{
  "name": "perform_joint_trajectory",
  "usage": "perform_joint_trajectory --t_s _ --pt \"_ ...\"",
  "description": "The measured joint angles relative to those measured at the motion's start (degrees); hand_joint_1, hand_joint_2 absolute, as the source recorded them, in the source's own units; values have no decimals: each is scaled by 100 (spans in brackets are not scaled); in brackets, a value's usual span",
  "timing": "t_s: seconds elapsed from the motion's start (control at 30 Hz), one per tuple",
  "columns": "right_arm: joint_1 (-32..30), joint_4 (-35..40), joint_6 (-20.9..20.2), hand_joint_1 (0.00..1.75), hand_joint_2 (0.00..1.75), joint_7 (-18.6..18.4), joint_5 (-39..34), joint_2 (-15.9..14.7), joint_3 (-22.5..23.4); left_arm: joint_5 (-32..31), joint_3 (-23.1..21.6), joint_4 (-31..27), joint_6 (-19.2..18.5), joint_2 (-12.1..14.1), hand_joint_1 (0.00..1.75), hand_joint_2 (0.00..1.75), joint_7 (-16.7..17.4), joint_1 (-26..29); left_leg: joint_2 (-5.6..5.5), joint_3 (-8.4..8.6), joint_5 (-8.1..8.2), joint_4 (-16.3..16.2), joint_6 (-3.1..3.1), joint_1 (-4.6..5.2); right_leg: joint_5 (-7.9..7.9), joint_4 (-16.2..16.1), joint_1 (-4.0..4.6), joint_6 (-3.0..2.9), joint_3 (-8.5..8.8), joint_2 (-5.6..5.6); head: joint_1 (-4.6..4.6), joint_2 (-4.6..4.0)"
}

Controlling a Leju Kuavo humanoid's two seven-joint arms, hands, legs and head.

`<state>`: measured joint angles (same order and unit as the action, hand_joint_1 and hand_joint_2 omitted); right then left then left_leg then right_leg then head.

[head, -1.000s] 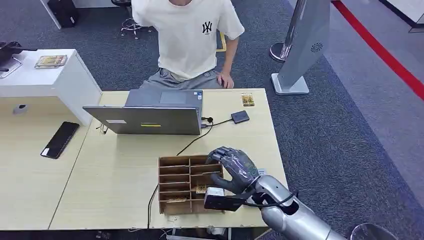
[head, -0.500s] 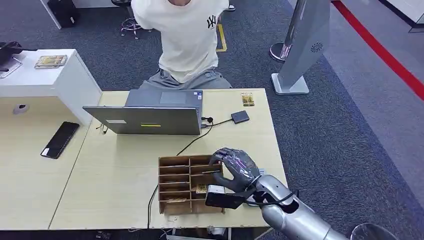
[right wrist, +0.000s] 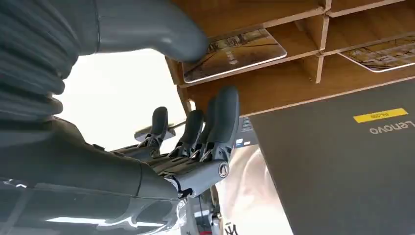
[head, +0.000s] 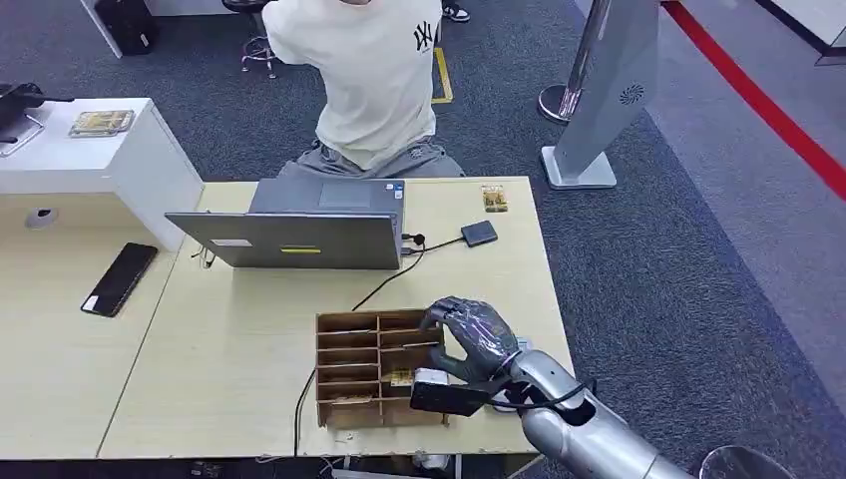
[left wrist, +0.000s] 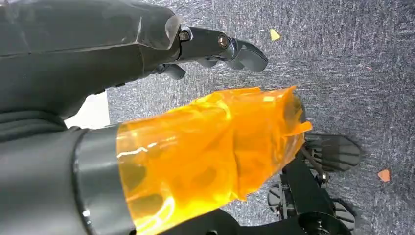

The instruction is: Pass the card to the sensor for recognition and then transmit it.

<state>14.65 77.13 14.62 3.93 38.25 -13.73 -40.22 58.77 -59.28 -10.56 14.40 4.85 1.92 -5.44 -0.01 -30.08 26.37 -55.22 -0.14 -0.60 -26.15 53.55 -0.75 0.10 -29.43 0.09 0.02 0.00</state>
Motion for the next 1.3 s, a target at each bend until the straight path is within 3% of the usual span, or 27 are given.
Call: perform_joint_trajectory --t_s 0.07,0.13,0.17,0.23,0.43,1.3 --pt "5 -13 -9 96 175 -13 0 0 0 -4 0 0 0 0 0 0 4 -1 0 0 0 0 0 0 0 0 0 0 0 0 0 0" --pt "6 -15 -24 143 175 -24 0 0 0 -7 0 0 0 0 0 0 7 -1 0 0 0 0 0 0 0 0 0 0 0 0 0 0" --pt "6 -20 -31 141 175 -24 0 0 0 -7 0 0 0 0 0 0 7 -1 0 0 0 0 0 0 0 0 0 0 0 0 0 0" --pt "11 -20 -42 164 175 -26 0 0 0 -9 0 0 0 0 0 0 7 -1 0 0 0 0 0 0 0 0 0 0 0 -1 0 0" --pt "12 -20 -85 173 175 -39 -2 0 0 -24 0 0 0 0 0 0 7 -1 0 0 0 0 0 0 0 0 0 0 0 0 0 0" --pt "4 -11 -240 171 175 -26 -558 0 153 -33 42 0 -46 0 0 0 -4 0 0 0 -2 -1 -2 0 2 0 0 2 0 0 0 0"
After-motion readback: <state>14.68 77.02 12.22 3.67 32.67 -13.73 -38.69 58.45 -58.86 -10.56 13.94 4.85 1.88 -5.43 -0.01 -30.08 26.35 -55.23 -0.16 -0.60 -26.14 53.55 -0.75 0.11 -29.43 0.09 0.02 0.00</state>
